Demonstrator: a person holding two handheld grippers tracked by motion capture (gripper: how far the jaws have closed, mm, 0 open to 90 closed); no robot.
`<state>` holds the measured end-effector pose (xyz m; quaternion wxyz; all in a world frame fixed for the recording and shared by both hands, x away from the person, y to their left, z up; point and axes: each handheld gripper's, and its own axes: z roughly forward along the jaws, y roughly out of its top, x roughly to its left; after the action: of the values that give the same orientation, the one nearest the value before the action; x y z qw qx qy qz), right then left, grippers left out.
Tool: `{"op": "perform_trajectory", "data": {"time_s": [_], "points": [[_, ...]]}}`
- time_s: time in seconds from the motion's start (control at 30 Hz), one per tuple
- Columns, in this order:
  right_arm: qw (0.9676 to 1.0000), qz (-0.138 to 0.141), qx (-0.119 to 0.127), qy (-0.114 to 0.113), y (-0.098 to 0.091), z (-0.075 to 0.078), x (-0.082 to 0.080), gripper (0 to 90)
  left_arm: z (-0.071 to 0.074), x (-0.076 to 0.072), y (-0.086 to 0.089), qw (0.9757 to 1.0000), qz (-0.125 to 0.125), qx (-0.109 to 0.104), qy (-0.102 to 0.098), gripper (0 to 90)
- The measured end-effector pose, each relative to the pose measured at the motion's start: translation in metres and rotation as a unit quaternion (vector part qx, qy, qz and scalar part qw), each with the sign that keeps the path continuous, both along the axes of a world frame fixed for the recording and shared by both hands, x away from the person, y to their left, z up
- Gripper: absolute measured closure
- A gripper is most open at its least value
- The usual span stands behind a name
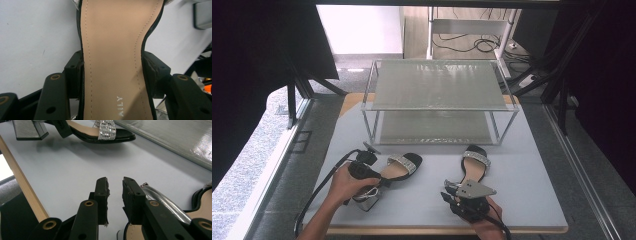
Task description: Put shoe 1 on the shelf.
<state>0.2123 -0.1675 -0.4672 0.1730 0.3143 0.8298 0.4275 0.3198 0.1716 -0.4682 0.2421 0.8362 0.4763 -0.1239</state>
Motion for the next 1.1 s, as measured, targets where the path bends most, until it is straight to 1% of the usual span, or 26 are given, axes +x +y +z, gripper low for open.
{"op": "perform_trajectory", "data": {"time_s": [0.03, 0.07, 0.13, 0.23, 0.27, 0.3, 0.33, 0.4, 0.43, 0.5, 0.87, 1.0, 1.03, 1.07, 1.1], "points": [[1.0, 0.0, -0.001, -0.001, 0.0, 0.0, 0.0, 73.8, 0.004, -0.001, 0.002, 0.9999, 0.001, -0.011, -0.004, 42.6], [1.0, 0.0, -0.001, -0.001, 0.0, 0.0, 0.0, 73.8, 0.004, -0.001, 0.002, 0.9999, 0.001, -0.011, -0.004, 42.6], [1.0, -0.001, 0.0, -0.001, 0.0, 0.0, -0.001, 73.8, 0.01, -0.003, 0.004, 0.9997, -0.003, -0.02, -0.012, 42.6], [1.0, -0.001, 0.0, -0.001, 0.001, 0.0, -0.001, 73.8, 0.018, -0.005, 0.006, 0.9994, -0.006, -0.028, -0.018, 42.6], [1.0, -0.001, 0.0, -0.001, 0.001, 0.0, -0.001, 73.8, 0.021, -0.006, 0.006, 0.9991, 0.0, -0.038, -0.02, 42.6], [1.0, -0.001, 0.0, -0.001, 0.001, 0.0, -0.001, 73.8, 0.023, -0.006, 0.007, 0.999, -0.005, -0.039, -0.021, 42.6], [1.0, -0.002, 0.0, -0.001, 0.001, 0.0, -0.001, 73.8, 0.026, -0.007, 0.007, 0.9987, -0.003, -0.045, -0.025, 42.6], [1.0, -0.002, -0.001, -0.001, 0.001, 0.0, -0.001, 73.8, 0.031, -0.007, 0.008, 0.9983, -0.007, -0.05, -0.03, 42.6], [1.0, -0.002, -0.001, -0.001, 0.001, 0.0, -0.001, 73.8, 0.034, -0.008, 0.008, 0.998, -0.004, -0.056, -0.031, 42.6], [1.0, -0.003, 0.0, -0.001, 0.0, 0.0, -0.001, 73.8, 0.039, -0.008, 0.009, 0.9976, -0.011, -0.058, -0.035, 42.7], [1.0, -0.002, 0.0, -0.001, 0.0, 0.0, -0.001, 73.7, 0.064, -0.006, 0.008, 0.9952, -0.018, -0.079, -0.055, 42.7], [1.0, -0.002, 0.0, -0.001, 0.0, 0.0, -0.001, 73.7, 0.077, -0.005, 0.007, 0.9933, -0.023, -0.094, -0.064, 42.7], [1.0, -0.002, 0.0, -0.001, 0.0, -0.001, -0.001, 73.7, 0.079, -0.004, 0.006, 0.993, -0.025, -0.095, -0.065, 42.7], [1.0, -0.002, 0.001, 0.001, 0.0, -0.001, -0.001, 73.7, 0.084, -0.004, 0.006, 0.9926, -0.027, -0.096, -0.068, 42.7], [1.0, -0.002, 0.001, 0.001, 0.0, -0.001, -0.001, 73.7, 0.084, -0.004, 0.006, 0.9926, -0.027, -0.096, -0.068, 42.7]]}}
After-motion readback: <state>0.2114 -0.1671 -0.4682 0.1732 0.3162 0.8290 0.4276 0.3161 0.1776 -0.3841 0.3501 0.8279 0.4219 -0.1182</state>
